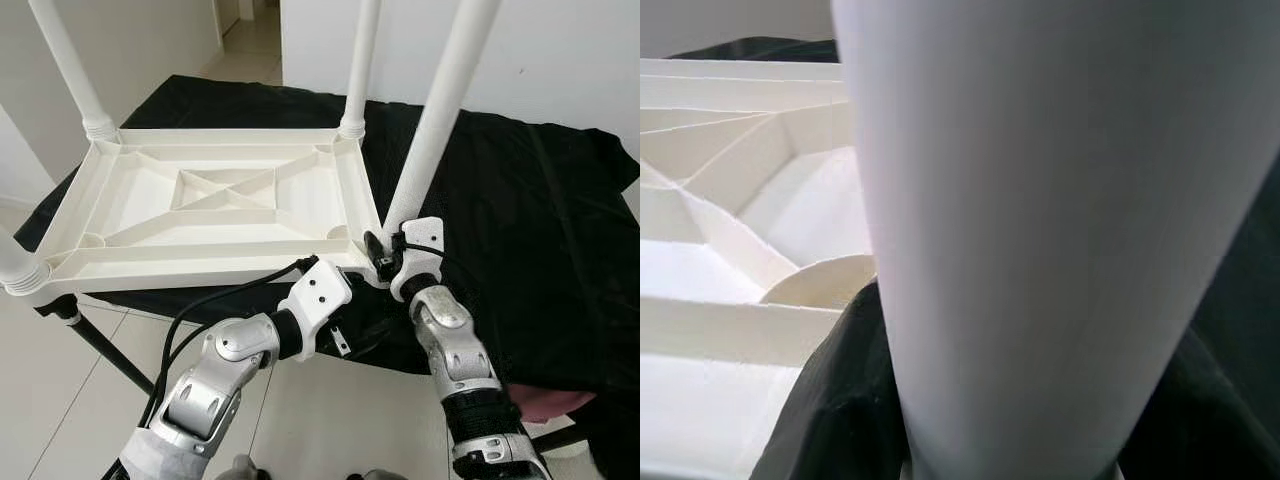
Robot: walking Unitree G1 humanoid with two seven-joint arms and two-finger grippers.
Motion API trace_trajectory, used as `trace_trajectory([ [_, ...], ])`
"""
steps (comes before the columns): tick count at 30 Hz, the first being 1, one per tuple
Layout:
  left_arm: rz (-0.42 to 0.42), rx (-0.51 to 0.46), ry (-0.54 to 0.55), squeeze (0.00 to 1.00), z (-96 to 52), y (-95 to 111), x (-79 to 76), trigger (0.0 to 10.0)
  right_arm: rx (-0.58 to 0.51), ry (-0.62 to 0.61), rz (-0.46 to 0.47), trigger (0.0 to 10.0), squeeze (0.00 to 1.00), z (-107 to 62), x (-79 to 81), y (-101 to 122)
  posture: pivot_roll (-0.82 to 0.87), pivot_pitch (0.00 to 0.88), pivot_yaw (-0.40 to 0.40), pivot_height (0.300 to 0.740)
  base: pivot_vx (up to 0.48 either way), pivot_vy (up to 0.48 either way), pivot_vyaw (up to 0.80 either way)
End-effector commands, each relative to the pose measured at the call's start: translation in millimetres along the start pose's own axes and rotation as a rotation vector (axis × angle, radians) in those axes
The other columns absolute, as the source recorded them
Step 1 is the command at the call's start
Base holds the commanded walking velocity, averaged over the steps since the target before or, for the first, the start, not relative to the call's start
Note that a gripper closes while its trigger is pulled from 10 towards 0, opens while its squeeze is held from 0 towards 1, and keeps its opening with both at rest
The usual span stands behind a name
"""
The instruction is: Building children table
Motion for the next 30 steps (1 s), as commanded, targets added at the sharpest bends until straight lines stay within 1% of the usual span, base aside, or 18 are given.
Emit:
trace_trajectory([
  [1, 0.003, 0.000, 0.031, 0.00, 0.2, -1, 2.5, 10.0, 0.070, -0.105, -0.016, 10.0, 0.00, -8.6, -1.5, -10, -0.07, 0.047, -0.001, 0.740, 0.000, 0.000, 0.00],
  [2, 0.003, 0.000, 0.031, 0.00, 0.2, -1, 2.5, 10.0, 0.070, -0.105, -0.016, 10.0, 0.00, -8.6, -1.5, -10, -0.07, 0.047, -0.001, 0.740, 0.000, 0.000, 0.00],
  [3, 0.003, 0.000, 0.031, 0.00, 0.2, -1, 2.4, 10.0, 0.077, -0.101, -0.007, 10.0, 0.00, -10.3, 3.4, -8, -0.07, 0.047, -0.001, 0.740, 0.000, 0.000, 0.00],
  [5, 0.002, 0.000, 0.031, 0.00, 0.2, -1, 2.3, 10.0, 0.067, -0.086, -0.012, 10.0, 0.00, -10.9, 6.3, -4, -0.07, 0.047, -0.001, 0.740, 0.000, 0.000, 0.00],
  [8, -0.001, 0.000, 0.030, 0.00, 1.0, -2, 1.6, 10.0, 0.043, -0.089, -0.012, 10.0, 0.00, -12.1, 0.0, 4, -0.07, 0.042, -0.006, 0.740, 0.000, 0.000, 0.00],
  [9, 0.000, 0.000, 0.031, 0.00, 1.1, -1, 1.8, 10.0, 0.030, -0.082, -0.004, 10.0, 1.00, -12.2, -1.0, 7, -0.07, 0.041, -0.008, 0.740, 0.000, 0.000, 0.00],
  [15, 0.003, -0.003, 0.035, 0.00, 0.9, -1, 2.6, 10.0, -0.004, -0.025, 0.034, 10.0, 1.00, -11.1, 1.0, 13, -0.07, 0.038, -0.011, 0.740, 0.000, 0.000, 0.00],
  [17, 0.003, -0.003, 0.038, 0.00, 0.5, -1, 2.4, 10.0, -0.015, 0.059, 0.038, 10.0, 1.00, -9.0, -1.4, 12, -0.07, 0.037, -0.013, 0.740, 0.000, 0.000, 0.00],
  [19, 0.003, -0.003, 0.038, 0.00, 0.5, -1, 2.4, 10.0, -0.015, 0.059, 0.038, 10.0, 1.00, -9.0, -1.4, 12, -0.07, 0.037, -0.013, 0.740, 0.000, 0.000, 0.00],
  [20, 0.003, -0.003, 0.039, 0.00, 0.3, -1, 2.3, 10.0, -0.012, 0.094, 0.046, 10.0, 1.00, -8.8, -1.8, 11, -0.07, 0.037, -0.013, 0.740, 0.000, 0.000, 0.00],
  [22, 0.003, -0.003, 0.039, 0.00, 0.3, -1, 2.3, 10.0, -0.012, 0.094, 0.046, 10.0, 1.00, -8.8, -1.8, 11, -0.07, 0.037, -0.013, 0.740, 0.000, 0.000, 0.00],
  [23, 0.002, -0.003, 0.041, 0.00, -0.6, -1, 2.7, 10.0, -0.005, 0.183, 0.035, 10.0, 0.00, -9.3, -1.3, 7, -0.06, 0.034, -0.015, 0.740, 0.000, 0.000, 0.00],
  [24, 0.002, -0.002, 0.046, 0.00, -1.7, -1, 3.7, 10.0, -0.013, 0.267, 0.015, 10.0, 0.00, -9.6, -4.1, 4, -0.06, 0.035, -0.016, 0.740, 0.000, 0.000, 0.00],
  [25, 0.002, -0.002, 0.046, 0.00, -1.7, -1, 3.7, 10.0, -0.013, 0.267, 0.015, 10.0, 0.00, -9.6, -4.1, 4, -0.06, 0.035, -0.016, 0.740, 0.000, 0.000, 0.00],
  [27, 0.002, -0.003, 0.055, 0.00, -3.0, -1, 6.3, 10.0, -0.059, 0.426, -0.064, 10.0, 0.00, -9.7, -8.3, 6, -0.06, 0.033, -0.014, 0.740, 0.000, 0.000, 0.00],
  [29, 0.002, -0.003, 0.055, 0.00, -3.0, -1, 6.3, 10.0, -0.059, 0.426, -0.064, 10.0, 0.00, -9.7, -8.3, 6, -0.06, 0.033, -0.014, 0.740, 0.000, 0.000, 0.00],
  [30, 0.002, -0.003, 0.057, 0.00, -3.1, 0, 7.1, 10.0, -0.085, 0.473, -0.091, 10.0, 0.00, -8.8, -9.8, 9, -0.06, 0.032, -0.014, 0.740, 0.000, 0.000, 0.00],
])
Point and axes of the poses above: a point about 5 cm out from each wrist's last joint towards the gripper, its own z axis pointing out of the wrist towards the gripper, its own y axis along the axis of the wrist's last joint, x = y × z, the point moved 3 cm from there along z, pointing out of the wrist towards the gripper, and after that the axes turned 11 degrees about -z, right-handed, at the moved point
